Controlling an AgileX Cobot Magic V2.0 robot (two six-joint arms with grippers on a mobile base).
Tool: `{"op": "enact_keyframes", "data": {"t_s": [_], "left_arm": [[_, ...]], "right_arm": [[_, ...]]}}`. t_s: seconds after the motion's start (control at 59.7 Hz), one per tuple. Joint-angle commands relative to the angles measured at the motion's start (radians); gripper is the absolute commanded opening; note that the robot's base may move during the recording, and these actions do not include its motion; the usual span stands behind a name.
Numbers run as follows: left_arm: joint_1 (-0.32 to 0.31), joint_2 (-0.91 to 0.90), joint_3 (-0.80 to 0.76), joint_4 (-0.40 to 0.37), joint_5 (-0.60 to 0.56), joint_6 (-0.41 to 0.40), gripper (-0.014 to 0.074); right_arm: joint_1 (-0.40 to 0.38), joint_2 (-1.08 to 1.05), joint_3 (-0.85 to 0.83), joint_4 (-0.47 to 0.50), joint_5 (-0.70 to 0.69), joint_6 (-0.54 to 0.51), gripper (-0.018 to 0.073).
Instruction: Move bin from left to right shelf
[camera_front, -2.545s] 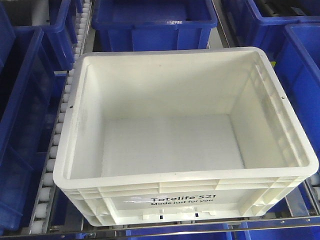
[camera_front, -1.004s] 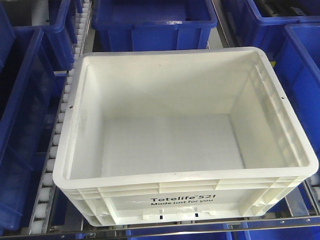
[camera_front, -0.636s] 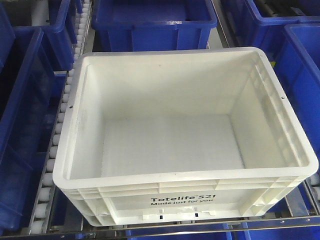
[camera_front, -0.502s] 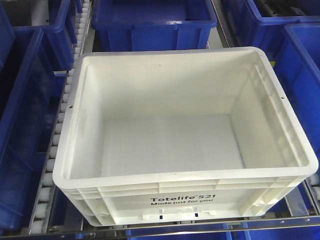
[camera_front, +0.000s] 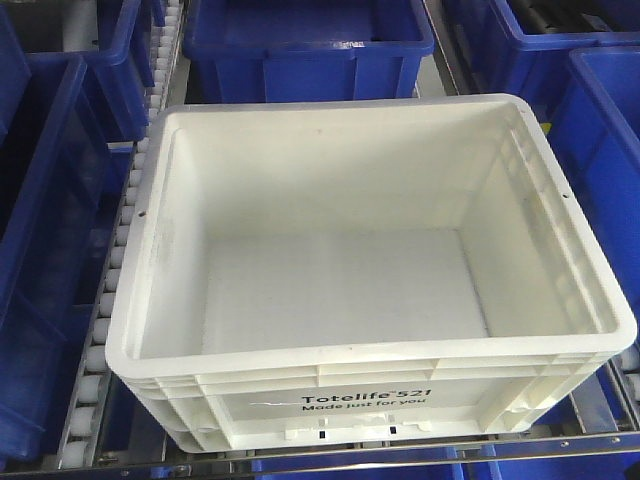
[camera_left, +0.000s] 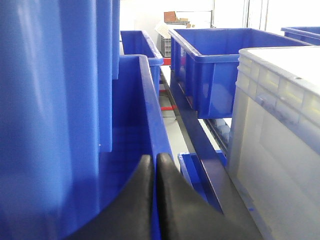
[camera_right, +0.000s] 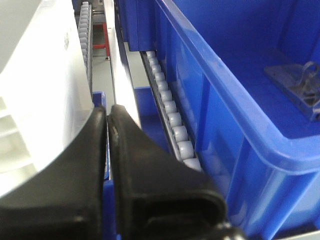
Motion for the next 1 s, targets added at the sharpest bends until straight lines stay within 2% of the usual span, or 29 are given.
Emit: {"op": "enact_keyframes", "data": {"t_s": [0.0,0.167,0.352,0.485,0.636,0.988], "left_arm": [[0.000,0.005,0.019,-0.002,-0.076,-0.009,-0.0008],[0.000,0.005,0.019,-0.002,-0.076,-0.009,-0.0008],[0.000,0.005,0.019,-0.002,-0.076,-0.009,-0.0008],[0.000,0.005,0.019,-0.002,-0.076,-0.009,-0.0008],[0.000,0.005,0.019,-0.002,-0.076,-0.009,-0.0007],[0.000,0.005,0.019,-0.002,-0.076,-0.009,-0.0007]], "right_arm": [[-0.007,-0.010,0.019,0.001,-0.077,-0.034,-0.0008],[-0.007,-0.010,0.019,-0.005,-0.085,-0.012,-0.0008],[-0.007,-0.010,0.019,-0.064,-0.084,0.051,-0.0008],[-0.002,-0.010,0.019,-0.061,-0.084,0.054,-0.0008],[0.055,-0.010,0.019,-0.071,-0.084,0.038,-0.0008],[0.051,-0.010,0.019,-0.067,-0.084,0.048,-0.0008]]}}
